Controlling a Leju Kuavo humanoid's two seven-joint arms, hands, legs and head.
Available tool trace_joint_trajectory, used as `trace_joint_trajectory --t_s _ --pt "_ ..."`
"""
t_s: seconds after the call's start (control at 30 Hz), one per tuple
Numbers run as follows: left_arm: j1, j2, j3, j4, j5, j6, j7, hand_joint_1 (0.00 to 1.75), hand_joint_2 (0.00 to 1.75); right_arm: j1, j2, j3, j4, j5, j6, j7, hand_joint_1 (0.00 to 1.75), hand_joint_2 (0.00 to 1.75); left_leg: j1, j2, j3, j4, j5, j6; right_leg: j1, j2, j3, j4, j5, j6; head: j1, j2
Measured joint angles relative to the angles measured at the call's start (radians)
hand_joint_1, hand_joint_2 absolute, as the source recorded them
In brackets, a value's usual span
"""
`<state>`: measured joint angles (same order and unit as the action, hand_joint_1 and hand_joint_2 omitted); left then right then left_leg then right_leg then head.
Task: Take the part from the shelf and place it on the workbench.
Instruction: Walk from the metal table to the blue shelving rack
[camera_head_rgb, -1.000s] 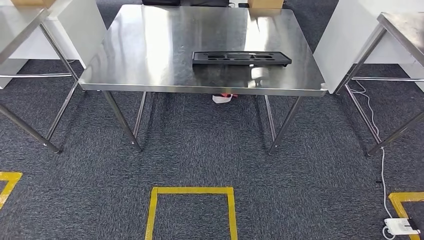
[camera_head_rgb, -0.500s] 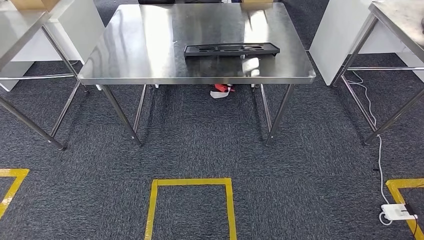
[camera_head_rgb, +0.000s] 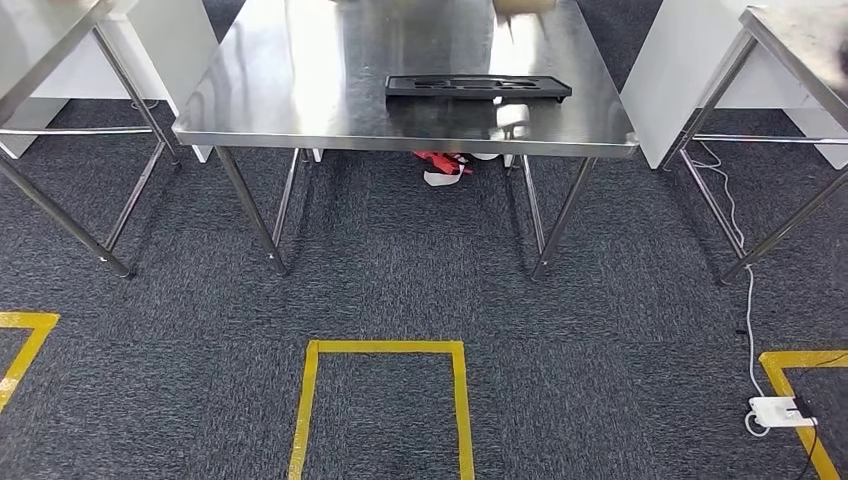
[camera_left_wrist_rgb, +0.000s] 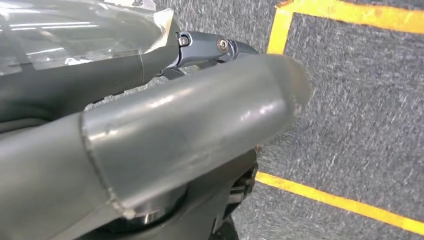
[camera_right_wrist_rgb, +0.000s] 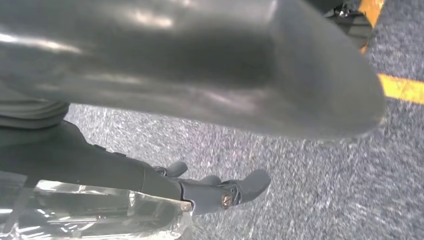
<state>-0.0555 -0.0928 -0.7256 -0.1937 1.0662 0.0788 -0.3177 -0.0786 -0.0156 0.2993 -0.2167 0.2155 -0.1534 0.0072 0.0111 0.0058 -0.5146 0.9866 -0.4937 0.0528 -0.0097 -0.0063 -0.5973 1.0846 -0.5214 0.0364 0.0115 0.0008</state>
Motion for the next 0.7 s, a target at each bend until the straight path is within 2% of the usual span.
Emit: trace_joint_trajectory --t_s 0.07,0.1,0.13,0.17,0.2,0.23,0.27,0.3,0.33,0.37,0.4,0.43,0.47,0.5,0.57,0.6,0.63,0.67,0.7 --pt "0.0 0.001 0.0 0.0 0.0 0.0 0.0 0.0 0.0 0.0 0.0 0.0 0.0 0.0 0.0 0.0 0.0 0.0 -0.003 0.002 -0.021 0.0 0.015 0.007 -0.003 0.002 -0.045 0.128 -0.072 -0.003 0.004 0.0" --pt "0.0 0.001 -0.001 0.0 0.0 0.0 0.0 0.0 0.0 0.001 0.0 0.0 0.0 0.0 0.0 0.0 0.0 0.0 -0.003 0.003 -0.032 0.001 0.023 0.006 -0.003 0.002 -0.056 0.178 -0.09 0.001 0.004 0.0" --pt "0.0 0.001 -0.001 0.0 0.0 0.0 0.0 0.0 0.0 0.002 -0.001 0.0 0.0 0.0 0.0 0.0 0.0 0.0 -0.004 0.004 -0.042 0.001 0.031 0.005 -0.004 0.002 -0.049 0.194 -0.091 0.009 0.004 0.0" --pt "0.0 0.001 -0.001 0.0 0.0 0.0 0.0 0.0 0.0 0.003 -0.001 0.0 0.0 0.0 0.0 0.0 0.0 0.0 -0.004 0.004 -0.05 0.002 0.037 0.003 -0.004 0.002 -0.023 0.17 -0.076 0.018 0.004 0.0" --pt "0.0 0.0 -0.001 0.0 0.0 0.0 0.0 0.0 0.0 0.003 -0.002 0.0 0.0 0.0 0.0 0.0 0.0 0.0 -0.004 0.004 -0.057 0.002 0.044 0.0 -0.004 0.002 0.022 0.108 -0.053 0.027 0.004 0.0" --pt "0.0 0.0 -0.002 0.0 0.0 0.0 0.0 0.0 0.0 0.002 -0.002 0.0 0.0 0.0 0.0 0.0 0.0 0.0 -0.004 0.004 -0.062 0.002 0.05 -0.003 -0.004 0.002 0.075 0.025 -0.035 0.029 0.004 0.0" --pt "0.0 0.0 -0.002 0.0 0.0 0.0 0.0 0.0 0.0 0.001 -0.003 0.0 0.0 0.0 0.0 0.0 0.0 0.0 -0.005 0.004 -0.066 0.003 0.056 -0.008 -0.001 0.002 0.122 -0.051 -0.022 0.027 0.004 0.0" --pt "0.0 0.0 -0.002 0.0 0.0 0.0 0.0 0.0 0.0 0.0 -0.003 0.0 0.0 0.0 0.0 0.0 0.0 0.0 -0.007 0.004 -0.069 0.003 0.062 -0.014 0.002 0.003 0.152 -0.106 -0.016 0.021 0.004 0.0" --pt "-0.001 0.0 -0.002 0.0 0.0 0.0 0.0 0.0 0.0 -0.001 -0.003 0.0 0.0 -0.001 0.0 0.0 0.0 0.0 -0.008 0.005 -0.071 0.003 0.068 -0.019 0.006 0.004 0.162 -0.131 -0.016 0.014 0.004 0.0" --pt "-0.001 0.0 -0.002 0.0 0.0 0.0 0.0 0.0 0.0 0.0 -0.003 0.0 0.0 -0.001 0.0 0.0 0.0 0.0 -0.009 0.005 -0.072 0.003 0.074 -0.025 0.009 0.004 0.159 -0.135 -0.013 0.008 0.003 0.0" --pt "0.0 0.0 -0.002 0.0 0.0 0.0 0.0 0.0 0.0 0.0 -0.003 0.0 0.0 -0.001 0.0 0.0 0.0 0.0 -0.009 0.005 -0.074 0.004 0.077 -0.03 0.005 0.004 0.151 -0.135 -0.008 -0.001 0.003 0.0" --pt "0.0 0.0 -0.002 0.0 0.0 0.0 0.0 0.0 0.0 0.0 -0.003 0.0 0.0 -0.001 0.0 0.0 0.0 0.0 -0.008 0.003 -0.08 0.011 0.068 -0.036 0.0 0.003 0.147 -0.135 -0.002 -0.01 0.003 0.0" --pt "0.001 0.001 -0.003 0.0 0.0 0.0 0.0 0.0 0.0 0.0 -0.002 0.0 0.0 -0.001 0.0 0.0 0.0 0.0 -0.006 0.0 -0.089 0.033 0.042 -0.042 -0.004 0.002 0.141 -0.136 0.006 -0.023 0.001 0.0" --pt "0.001 0.001 -0.003 0.0 0.0 0.0 0.0 0.0 0.0 0.0 -0.002 0.0 0.0 -0.001 0.0 0.0 0.0 0.0 -0.004 -0.002 -0.104 0.074 0.002 -0.047 -0.009 0.001 0.135 -0.136 0.015 -0.034 -0.001 0.0" --pt "0.001 0.002 -0.003 0.0 0.0 0.0 0.0 0.0 0.0 0.0 -0.002 0.001 0.0 -0.001 0.0 0.0 0.0 0.0 -0.001 -0.005 -0.142 0.202 -0.09 -0.057 -0.006 -0.002 0.118 -0.134 0.03 -0.047 -0.004 0.0" --pt "0.001 0.002 -0.003 0.0 0.0 0.0 0.0 0.0 0.0 0.001 -0.002 0.001 0.0 -0.001 0.0 0.0 0.0 0.0 0.001 -0.005 -0.155 0.257 -0.115 -0.06 -0.005 -0.003 0.11 -0.132 0.036 -0.048 -0.004 0.0" --pt "0.002 0.002 -0.003 0.0 0.0 0.0 0.0 0.0 0.0 0.002 -0.002 0.001 0.0 -0.001 0.0 0.0 0.0 0.0 0.002 -0.005 -0.153 0.284 -0.12 -0.063 -0.005 -0.004 0.1 -0.128 0.041 -0.046 -0.004 0.0" --pt "0.002 0.002 -0.003 0.0 0.0 0.0 0.0 0.0 0.0 0.003 -0.002 0.001 0.0 -0.001 0.0 0.0 0.0 0.0 0.005 -0.005 -0.133 0.271 -0.106 -0.065 -0.005 -0.004 0.091 -0.123 0.045 -0.043 -0.005 0.0" --pt "0.002 0.002 -0.003 0.0 0.0 0.0 0.0 0.0 0.0 0.004 -0.001 0.001 0.0 -0.001 0.0 0.0 0.0 0.0 0.007 -0.004 -0.1 0.231 -0.083 -0.065 -0.006 -0.004 0.083 -0.116 0.047 -0.041 -0.005 0.0"
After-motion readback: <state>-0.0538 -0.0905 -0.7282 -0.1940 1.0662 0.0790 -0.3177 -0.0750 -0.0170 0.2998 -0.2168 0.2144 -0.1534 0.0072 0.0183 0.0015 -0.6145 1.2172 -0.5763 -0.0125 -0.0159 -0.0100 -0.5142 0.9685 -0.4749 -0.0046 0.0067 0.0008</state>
